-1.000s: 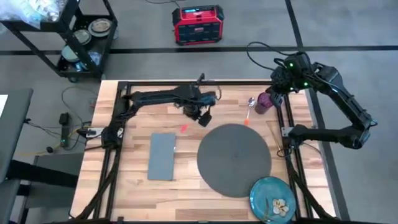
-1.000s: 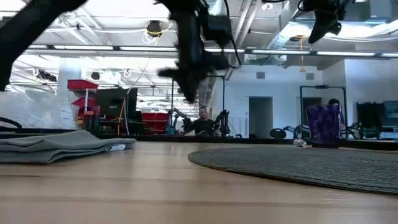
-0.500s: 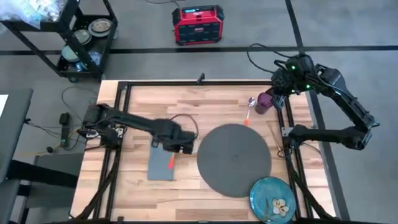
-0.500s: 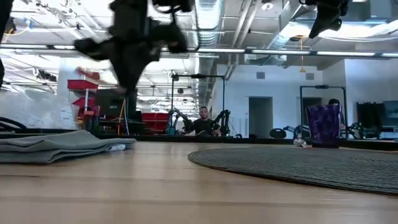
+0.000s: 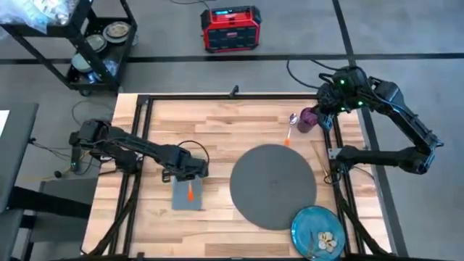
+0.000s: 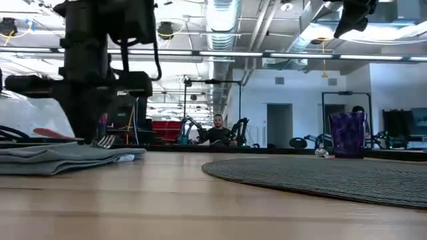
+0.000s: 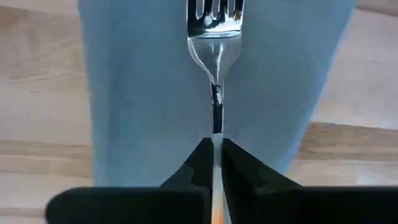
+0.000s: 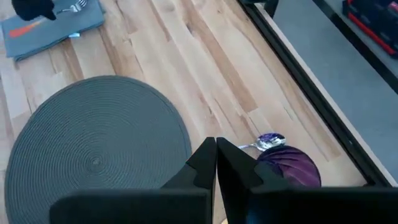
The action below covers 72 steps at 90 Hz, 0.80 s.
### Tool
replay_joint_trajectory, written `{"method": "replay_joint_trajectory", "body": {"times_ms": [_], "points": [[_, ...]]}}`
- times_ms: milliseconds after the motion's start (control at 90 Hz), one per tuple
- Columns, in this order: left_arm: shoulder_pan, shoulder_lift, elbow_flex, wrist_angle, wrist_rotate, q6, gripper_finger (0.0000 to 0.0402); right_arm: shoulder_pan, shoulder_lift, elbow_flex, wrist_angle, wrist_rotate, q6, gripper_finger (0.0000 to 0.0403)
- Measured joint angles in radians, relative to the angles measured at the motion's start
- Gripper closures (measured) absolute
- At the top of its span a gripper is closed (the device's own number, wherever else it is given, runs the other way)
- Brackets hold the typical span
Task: Set table place
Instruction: Put the orange fork on the the gray table napkin
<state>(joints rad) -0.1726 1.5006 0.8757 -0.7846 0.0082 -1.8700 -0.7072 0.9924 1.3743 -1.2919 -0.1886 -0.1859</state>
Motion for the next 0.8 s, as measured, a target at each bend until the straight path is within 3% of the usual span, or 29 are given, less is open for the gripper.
{"method": "replay_joint_trajectory", "body": {"times_ms": [422,800], "points": [[0.000,0.006,-0.056,0.040,0.079,0.072,0.0401,0.008,0.000,0.000,-0.002,0.001,-0.006,0.0403],[0.000,0.006,-0.062,0.033,0.091,0.083,0.0365,0.008,0.000,0.000,-0.003,0.001,-0.006,0.0403]]}}
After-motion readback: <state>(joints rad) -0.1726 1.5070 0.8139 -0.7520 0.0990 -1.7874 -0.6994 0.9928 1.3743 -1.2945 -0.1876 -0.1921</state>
